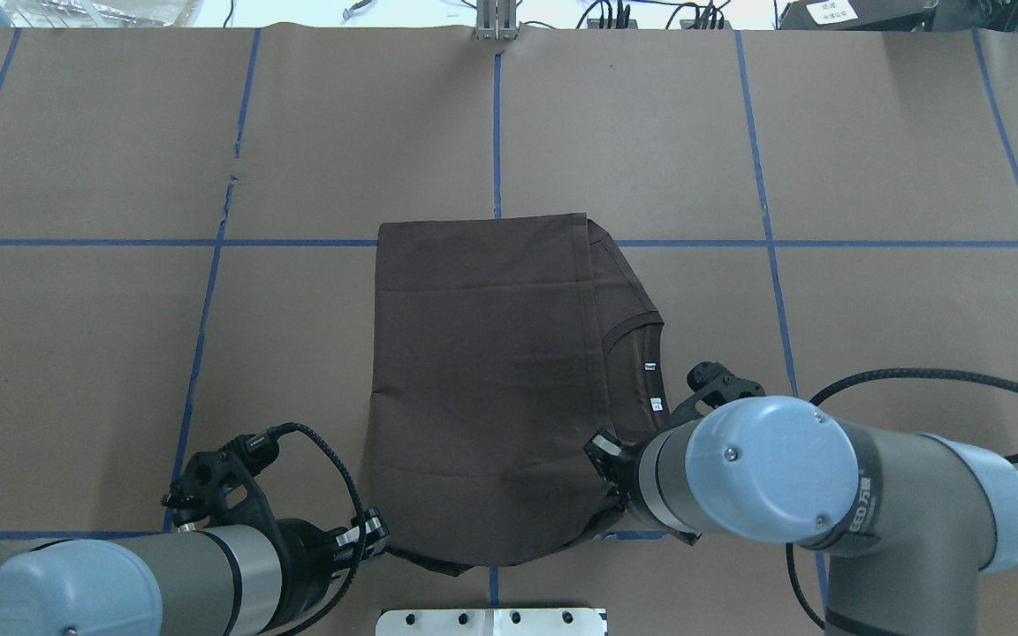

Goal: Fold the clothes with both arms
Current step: 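Lift the near edge with both grippers and fold it over the far half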

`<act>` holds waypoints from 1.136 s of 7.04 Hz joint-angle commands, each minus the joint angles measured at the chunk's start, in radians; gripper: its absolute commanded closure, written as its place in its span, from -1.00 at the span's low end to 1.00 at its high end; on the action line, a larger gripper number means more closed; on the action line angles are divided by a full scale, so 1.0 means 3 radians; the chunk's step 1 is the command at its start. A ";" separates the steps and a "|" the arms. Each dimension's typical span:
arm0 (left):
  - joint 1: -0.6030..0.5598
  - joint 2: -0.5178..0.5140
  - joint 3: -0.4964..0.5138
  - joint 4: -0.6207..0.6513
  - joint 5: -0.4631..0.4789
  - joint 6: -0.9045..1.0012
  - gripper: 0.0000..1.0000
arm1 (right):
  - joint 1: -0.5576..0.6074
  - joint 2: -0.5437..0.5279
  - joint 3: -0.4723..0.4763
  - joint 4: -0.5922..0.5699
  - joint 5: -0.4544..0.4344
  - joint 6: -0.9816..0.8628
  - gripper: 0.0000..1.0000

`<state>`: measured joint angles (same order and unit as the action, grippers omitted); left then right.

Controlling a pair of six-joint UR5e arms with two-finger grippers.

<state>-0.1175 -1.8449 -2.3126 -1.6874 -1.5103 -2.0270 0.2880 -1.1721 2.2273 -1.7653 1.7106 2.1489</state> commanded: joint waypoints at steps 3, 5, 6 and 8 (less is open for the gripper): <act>-0.0920 -0.0537 0.0650 0.0026 -0.0063 0.0655 1.00 | 0.0828 0.0449 -0.0641 0.0141 0.0163 -0.0321 1.00; -0.1294 -0.0762 0.1105 -0.0025 -0.0222 0.1018 1.00 | 0.1104 0.0496 -0.1219 0.0783 0.0361 -0.0419 1.00; -0.1478 -0.0981 0.1583 -0.0142 -0.0207 0.1323 1.00 | 0.1273 0.0714 -0.1683 0.0959 0.0539 -0.0601 1.00; -0.1841 -0.1263 0.2890 -0.1190 -0.0024 0.2125 -0.69 | 0.1513 0.1261 -0.3070 0.1753 0.0572 -0.1259 -1.00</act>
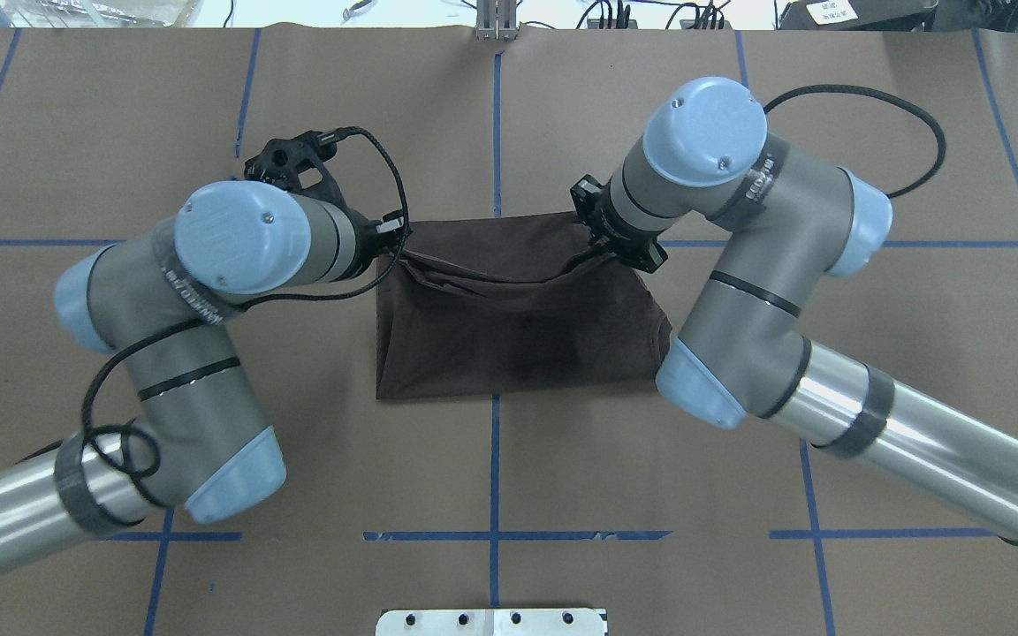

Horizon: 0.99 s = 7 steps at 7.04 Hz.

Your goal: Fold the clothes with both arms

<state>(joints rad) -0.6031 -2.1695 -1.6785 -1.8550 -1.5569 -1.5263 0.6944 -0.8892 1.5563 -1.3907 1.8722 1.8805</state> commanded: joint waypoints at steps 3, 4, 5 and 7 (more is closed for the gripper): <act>-0.0495 -0.0224 0.0826 -0.0888 -0.0041 0.0614 -1.00 | 0.0655 0.0577 -0.1399 0.0816 0.0609 -0.0884 -1.00; -0.0541 -0.0011 0.0581 -0.0888 -0.0153 0.0710 -1.00 | 0.0722 0.0369 -0.1216 0.0821 0.0626 -0.0919 -1.00; -0.0673 0.0184 0.0326 -0.0893 -0.0351 0.1065 -1.00 | 0.0824 0.0124 -0.1027 0.0806 0.0682 -0.1132 -1.00; -0.1289 0.0771 -0.0034 -0.0894 -0.1259 0.2106 -1.00 | 0.1227 -0.0485 -0.0704 0.0806 0.0937 -0.2004 -1.00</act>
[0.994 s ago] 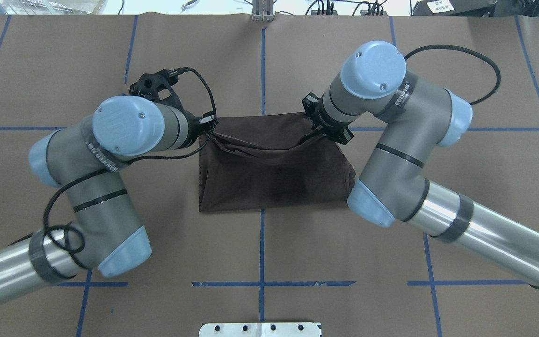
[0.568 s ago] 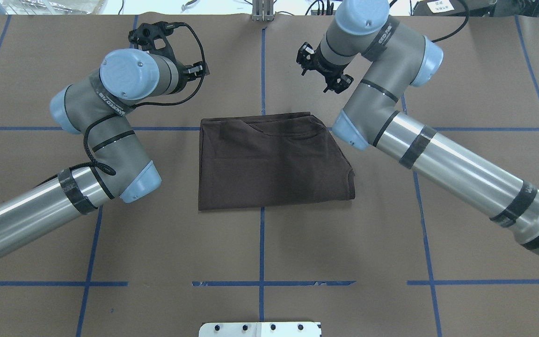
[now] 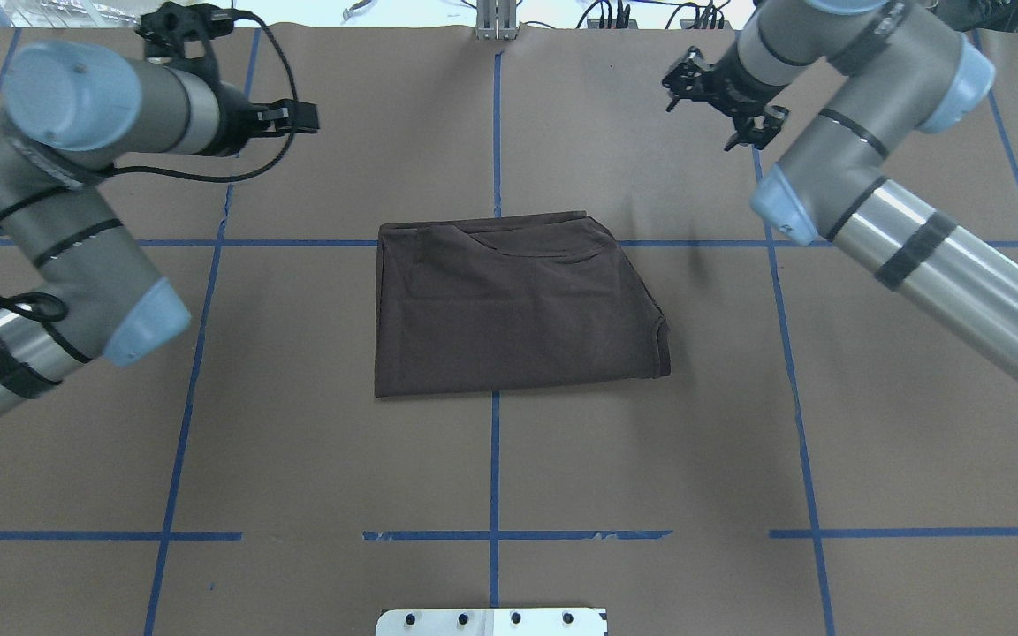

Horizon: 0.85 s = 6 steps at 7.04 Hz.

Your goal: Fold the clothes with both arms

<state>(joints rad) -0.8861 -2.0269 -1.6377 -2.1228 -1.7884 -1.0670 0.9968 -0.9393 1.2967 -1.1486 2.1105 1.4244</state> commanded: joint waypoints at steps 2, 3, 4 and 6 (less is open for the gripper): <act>-0.1255 0.0731 -0.0145 0.0106 -0.1398 0.2045 -1.00 | 0.0913 -0.0769 0.0203 -0.0047 0.0587 -0.1572 -1.00; -0.1568 0.0743 -0.0160 0.0471 -0.1478 0.2661 -1.00 | 0.1205 -0.0907 0.0223 -0.0229 0.0705 -0.2150 -1.00; -0.1921 0.0718 -0.0231 0.0986 -0.1489 0.3305 -1.00 | 0.1532 -0.1066 0.0264 -0.0515 0.0722 -0.2965 -1.00; -0.2256 0.0728 -0.0187 0.1831 -0.1494 0.3959 -1.00 | 0.1978 -0.1520 0.0646 -0.1220 0.0732 -0.4241 -1.00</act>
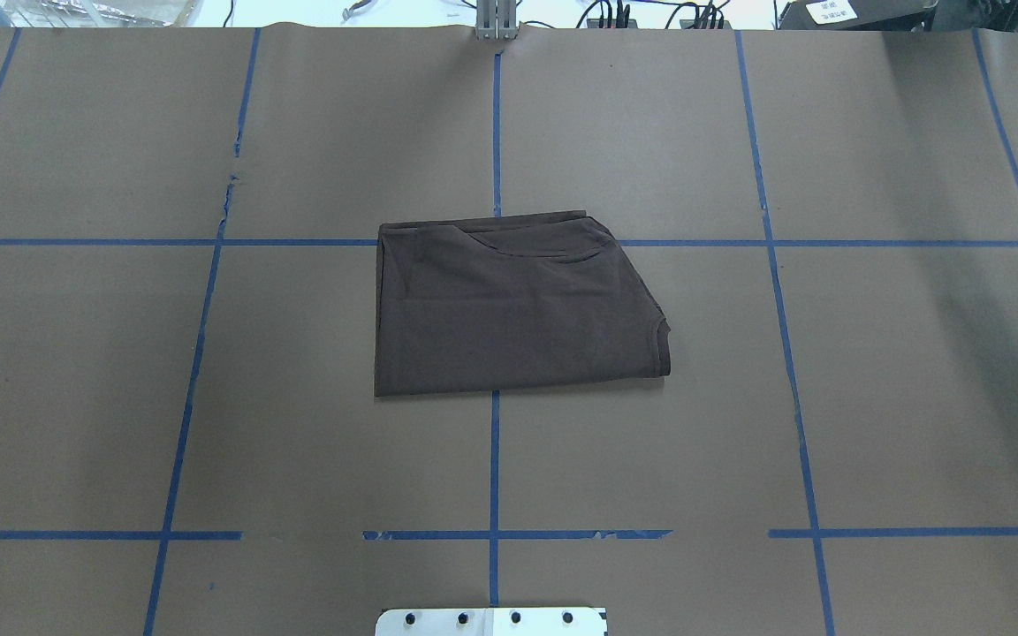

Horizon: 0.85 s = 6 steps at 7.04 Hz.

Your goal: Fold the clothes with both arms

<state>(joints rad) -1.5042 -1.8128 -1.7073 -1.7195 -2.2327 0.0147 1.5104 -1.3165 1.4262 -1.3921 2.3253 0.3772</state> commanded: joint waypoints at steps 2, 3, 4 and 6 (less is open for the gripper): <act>-0.0191 0.0501 0.0021 0.0573 -0.0099 0.0360 -1.00 | 0.0116 -0.0551 0.1071 -0.1418 0.0057 -0.1180 -1.00; -0.0171 0.0434 0.0101 0.0507 -0.0606 0.0016 -1.00 | 0.0094 -0.0597 0.1136 -0.1566 0.0016 -0.1226 -1.00; -0.0181 0.0479 0.0122 0.0521 -0.0813 -0.0317 -1.00 | 0.0094 -0.0612 0.1106 -0.1562 0.0026 -0.1232 -1.00; -0.0176 0.0858 0.0072 0.0312 -0.0831 -0.0315 -1.00 | 0.0023 -0.0648 0.0958 -0.1425 0.0021 -0.1222 -1.00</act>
<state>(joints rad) -1.5569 -1.5965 -1.6790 -1.5955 -2.4746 -0.0650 1.5287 -1.5045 1.7387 -1.8422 2.3316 0.0100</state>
